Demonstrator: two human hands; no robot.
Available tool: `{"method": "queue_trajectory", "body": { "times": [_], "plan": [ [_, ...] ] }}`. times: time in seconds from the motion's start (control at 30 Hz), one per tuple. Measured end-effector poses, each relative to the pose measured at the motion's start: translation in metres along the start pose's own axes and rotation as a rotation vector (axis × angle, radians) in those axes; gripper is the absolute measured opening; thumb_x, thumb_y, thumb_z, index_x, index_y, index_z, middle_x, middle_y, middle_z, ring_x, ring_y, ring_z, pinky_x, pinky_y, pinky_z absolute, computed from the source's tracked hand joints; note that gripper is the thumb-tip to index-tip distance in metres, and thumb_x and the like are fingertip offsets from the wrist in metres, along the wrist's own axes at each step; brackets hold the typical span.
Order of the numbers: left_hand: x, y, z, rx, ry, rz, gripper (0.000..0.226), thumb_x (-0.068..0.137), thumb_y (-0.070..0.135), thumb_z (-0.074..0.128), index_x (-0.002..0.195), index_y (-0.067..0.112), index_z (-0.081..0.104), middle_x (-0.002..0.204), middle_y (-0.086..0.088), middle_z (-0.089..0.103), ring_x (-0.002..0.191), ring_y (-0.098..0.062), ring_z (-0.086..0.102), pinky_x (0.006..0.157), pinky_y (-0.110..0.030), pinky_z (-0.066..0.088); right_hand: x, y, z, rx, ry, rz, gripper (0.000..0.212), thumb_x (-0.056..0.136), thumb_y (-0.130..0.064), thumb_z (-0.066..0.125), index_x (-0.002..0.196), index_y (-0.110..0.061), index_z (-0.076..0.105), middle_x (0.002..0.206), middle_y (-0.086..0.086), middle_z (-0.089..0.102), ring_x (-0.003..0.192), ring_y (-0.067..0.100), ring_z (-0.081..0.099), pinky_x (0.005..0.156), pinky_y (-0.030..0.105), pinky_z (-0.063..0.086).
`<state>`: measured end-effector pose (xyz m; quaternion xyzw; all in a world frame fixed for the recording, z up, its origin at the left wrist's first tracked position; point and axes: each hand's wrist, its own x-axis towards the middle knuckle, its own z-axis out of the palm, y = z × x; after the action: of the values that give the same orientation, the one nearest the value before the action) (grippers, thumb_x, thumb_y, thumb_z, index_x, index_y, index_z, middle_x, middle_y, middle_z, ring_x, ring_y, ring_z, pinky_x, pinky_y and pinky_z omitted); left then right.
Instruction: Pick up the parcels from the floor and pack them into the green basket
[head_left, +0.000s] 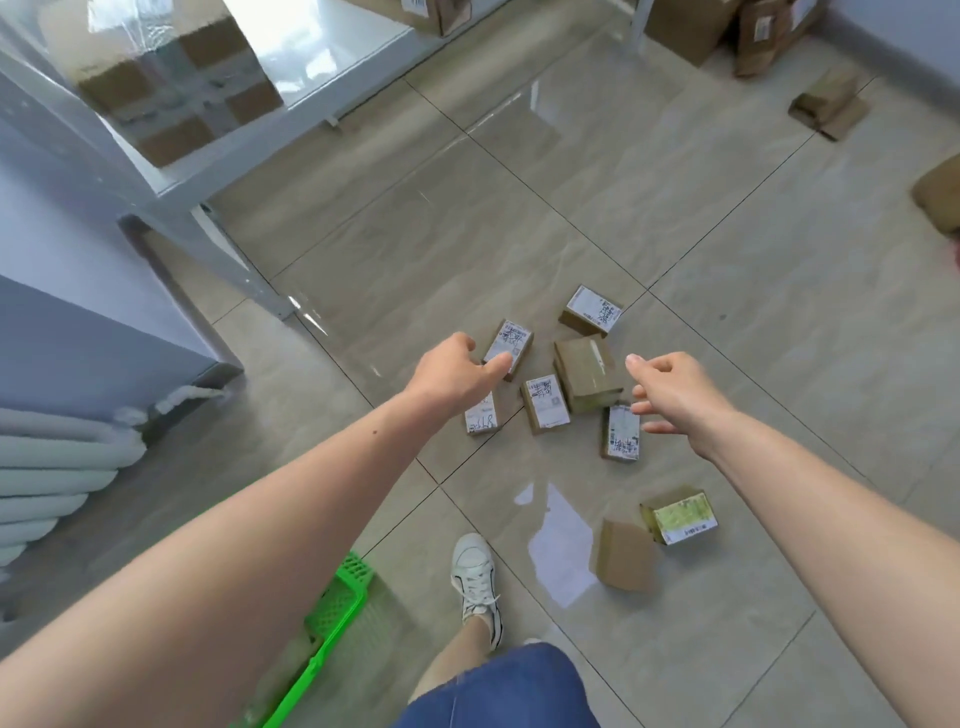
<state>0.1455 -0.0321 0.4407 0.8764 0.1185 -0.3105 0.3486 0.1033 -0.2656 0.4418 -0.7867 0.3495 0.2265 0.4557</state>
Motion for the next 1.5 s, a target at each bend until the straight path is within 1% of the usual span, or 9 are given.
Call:
{"method": "queue_trajectory", "body": {
  "times": [0.07, 0.23, 0.47, 0.57, 0.67, 0.9, 1.1, 1.27, 1.5],
  "plan": [
    [0.018, 0.011, 0.006, 0.025, -0.009, -0.012, 0.072, 0.086, 0.054, 0.055, 0.143, 0.014, 0.036, 0.127, -0.001, 0.062, 0.117, -0.023, 0.058, 0.099, -0.04, 0.047, 0.019, 0.005, 0.0, 0.026, -0.008, 0.04, 0.036, 0.095, -0.043, 0.05, 0.111, -0.011, 0.052, 0.115, 0.012, 0.063, 0.085, 0.021, 0.068, 0.065, 0.035, 0.057],
    [0.065, 0.033, 0.038, 0.012, -0.02, -0.026, 0.072, 0.089, 0.052, 0.054, 0.144, 0.012, 0.031, 0.121, 0.002, 0.065, 0.112, -0.025, 0.059, 0.098, -0.04, 0.048, 0.069, 0.026, -0.003, 0.087, -0.04, 0.134, 0.037, 0.096, -0.042, 0.048, 0.115, -0.011, 0.052, 0.1, 0.012, 0.069, 0.079, 0.023, 0.071, 0.081, 0.045, 0.058],
    [0.152, 0.048, 0.102, -0.016, -0.021, -0.049, 0.061, 0.09, 0.051, 0.051, 0.135, 0.011, 0.038, 0.128, -0.005, 0.058, 0.109, -0.028, 0.06, 0.097, -0.044, 0.049, 0.15, 0.067, 0.0, 0.129, -0.025, 0.199, 0.028, 0.096, -0.041, 0.048, 0.085, -0.016, 0.055, 0.097, 0.012, 0.07, 0.088, 0.025, 0.072, 0.083, 0.046, 0.059],
    [0.19, 0.038, 0.143, 0.021, -0.059, -0.035, 0.063, 0.092, 0.05, 0.051, 0.139, 0.01, 0.037, 0.136, -0.008, 0.053, 0.121, -0.029, 0.054, 0.102, -0.039, 0.045, 0.187, 0.094, 0.012, 0.132, -0.052, 0.221, 0.029, 0.096, -0.041, 0.047, 0.09, -0.014, 0.058, 0.097, 0.011, 0.07, 0.089, 0.024, 0.072, 0.084, 0.046, 0.059],
    [0.235, 0.025, 0.185, 0.095, -0.082, 0.003, 0.059, 0.095, 0.046, 0.049, 0.139, 0.009, 0.037, 0.139, -0.008, 0.05, 0.125, -0.026, 0.048, 0.09, -0.029, 0.037, 0.231, 0.12, 0.028, 0.14, -0.069, 0.243, 0.032, 0.097, -0.04, 0.047, 0.102, -0.011, 0.057, 0.099, 0.013, 0.069, 0.088, 0.024, 0.072, 0.083, 0.045, 0.058],
    [0.348, -0.023, 0.275, 0.196, -0.131, 0.046, 0.065, 0.094, 0.05, 0.046, 0.144, 0.01, 0.033, 0.142, -0.016, 0.045, 0.128, -0.033, 0.046, 0.103, -0.043, 0.039, 0.346, 0.186, 0.075, 0.162, -0.113, 0.372, 0.073, 0.092, -0.051, 0.052, 0.149, -0.017, 0.022, 0.117, 0.02, 0.057, 0.096, 0.035, 0.066, 0.073, 0.045, 0.061],
    [0.426, -0.056, 0.332, 0.176, -0.13, 0.07, 0.066, 0.098, 0.043, 0.041, 0.152, 0.011, 0.018, 0.156, -0.018, 0.026, 0.14, -0.035, 0.034, 0.112, -0.044, 0.03, 0.424, 0.228, 0.104, 0.113, -0.176, 0.384, 0.088, 0.087, -0.06, 0.055, 0.153, -0.027, 0.009, 0.11, 0.03, 0.063, 0.087, 0.038, 0.071, 0.067, 0.047, 0.062],
    [0.465, -0.067, 0.356, 0.094, -0.141, 0.111, 0.063, 0.101, 0.034, 0.04, 0.154, 0.011, 0.012, 0.16, -0.013, 0.02, 0.146, -0.03, 0.024, 0.116, -0.041, 0.024, 0.458, 0.244, 0.11, 0.095, -0.257, 0.314, 0.075, 0.09, -0.055, 0.055, 0.147, -0.014, 0.028, 0.103, 0.029, 0.07, 0.076, 0.033, 0.075, 0.055, 0.04, 0.062],
    [0.476, -0.067, 0.365, 0.11, -0.077, 0.172, 0.052, 0.095, 0.035, 0.05, 0.14, 0.009, 0.042, 0.141, -0.012, 0.046, 0.124, -0.031, 0.05, 0.106, -0.042, 0.04, 0.469, 0.249, 0.109, 0.099, -0.228, 0.274, 0.048, 0.095, -0.05, 0.05, 0.124, -0.012, 0.051, 0.099, 0.023, 0.073, 0.078, 0.028, 0.075, 0.05, 0.031, 0.06]
  ]
}}
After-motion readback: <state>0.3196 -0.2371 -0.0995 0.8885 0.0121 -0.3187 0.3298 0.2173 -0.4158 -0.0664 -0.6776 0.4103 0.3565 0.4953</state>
